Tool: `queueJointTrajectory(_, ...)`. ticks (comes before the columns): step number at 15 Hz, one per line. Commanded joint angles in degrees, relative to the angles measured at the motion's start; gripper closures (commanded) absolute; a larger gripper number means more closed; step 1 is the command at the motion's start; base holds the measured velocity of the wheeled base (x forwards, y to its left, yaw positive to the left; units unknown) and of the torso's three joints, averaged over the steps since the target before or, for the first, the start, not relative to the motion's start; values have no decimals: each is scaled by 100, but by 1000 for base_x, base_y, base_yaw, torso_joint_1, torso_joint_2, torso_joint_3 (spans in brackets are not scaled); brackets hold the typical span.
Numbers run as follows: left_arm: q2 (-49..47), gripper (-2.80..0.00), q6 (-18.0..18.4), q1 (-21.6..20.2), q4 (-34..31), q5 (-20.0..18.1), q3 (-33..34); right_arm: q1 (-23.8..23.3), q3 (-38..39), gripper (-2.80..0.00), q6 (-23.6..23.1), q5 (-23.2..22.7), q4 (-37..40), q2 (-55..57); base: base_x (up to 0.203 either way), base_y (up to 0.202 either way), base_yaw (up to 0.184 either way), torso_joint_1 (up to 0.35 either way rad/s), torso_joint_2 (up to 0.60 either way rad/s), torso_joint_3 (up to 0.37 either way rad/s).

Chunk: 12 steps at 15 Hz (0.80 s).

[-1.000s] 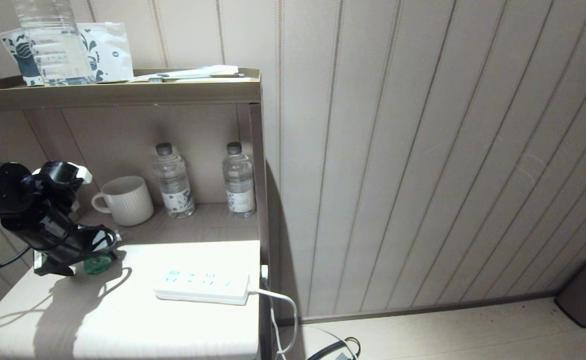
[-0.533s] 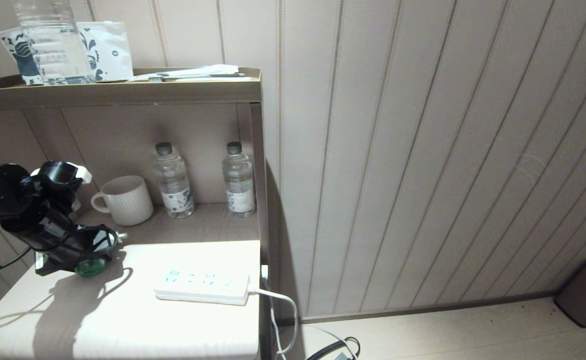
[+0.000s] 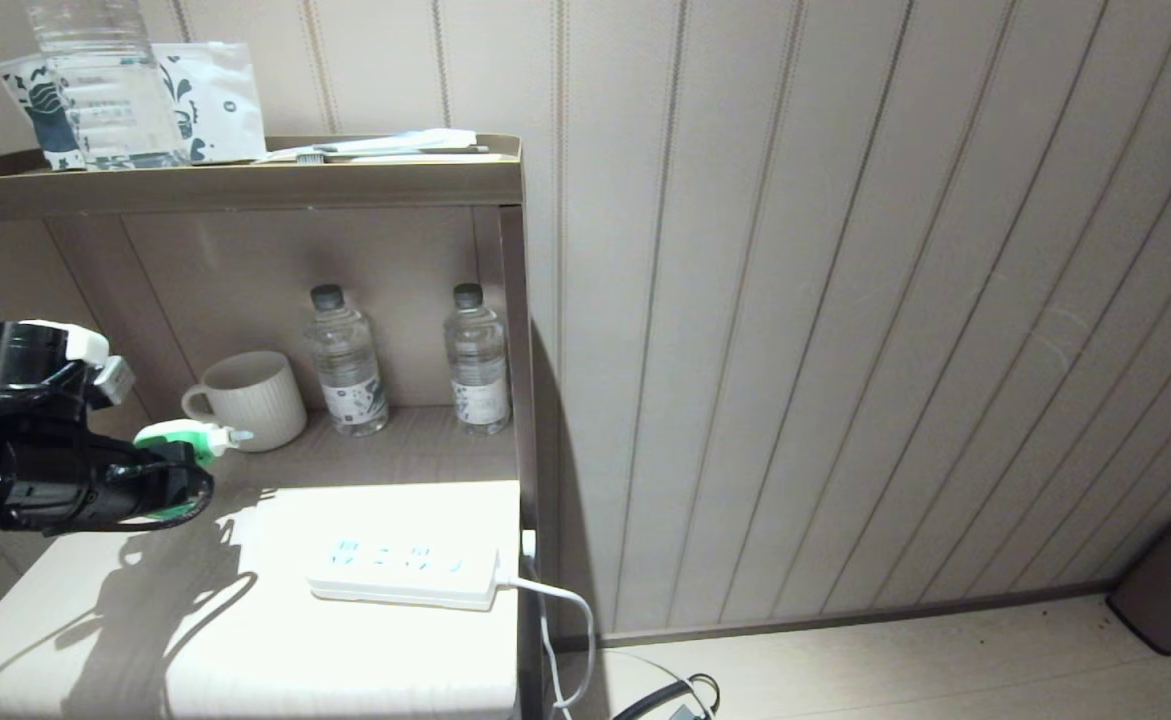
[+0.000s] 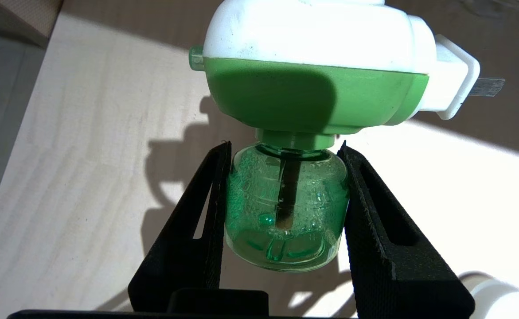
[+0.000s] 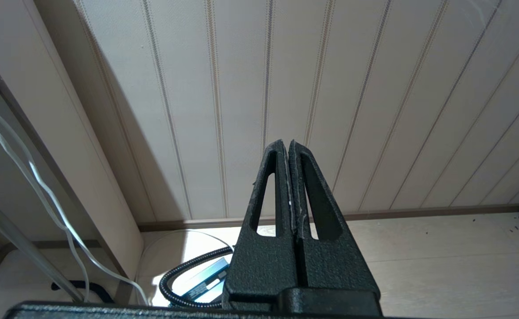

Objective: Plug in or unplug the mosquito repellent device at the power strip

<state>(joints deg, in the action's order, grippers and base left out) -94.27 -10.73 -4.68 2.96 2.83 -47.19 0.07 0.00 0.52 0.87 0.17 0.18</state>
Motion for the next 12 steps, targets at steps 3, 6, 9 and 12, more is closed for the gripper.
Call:
queueJointTrajectory(3,995,0,451,-6,1554,-323,1397,1,0,0,0,1,1,-1,0,0,0,0,0,0)
queueJointTrajectory(6,1262,0,937,-6,3343,-446,2773,1,0,0,0,1,1,-1,0,0,0,0,0,0)
queueJointTrajectory(9,1153,0,1053,-2,5423,-487,3928,1,0,0,0,1,1,-1,0,0,0,0,0,0)
queueJointTrajectory(12,785,0,640,88,6765,-511,4483,1,0,0,0,1,1,-1,0,0,0,0,0,0)
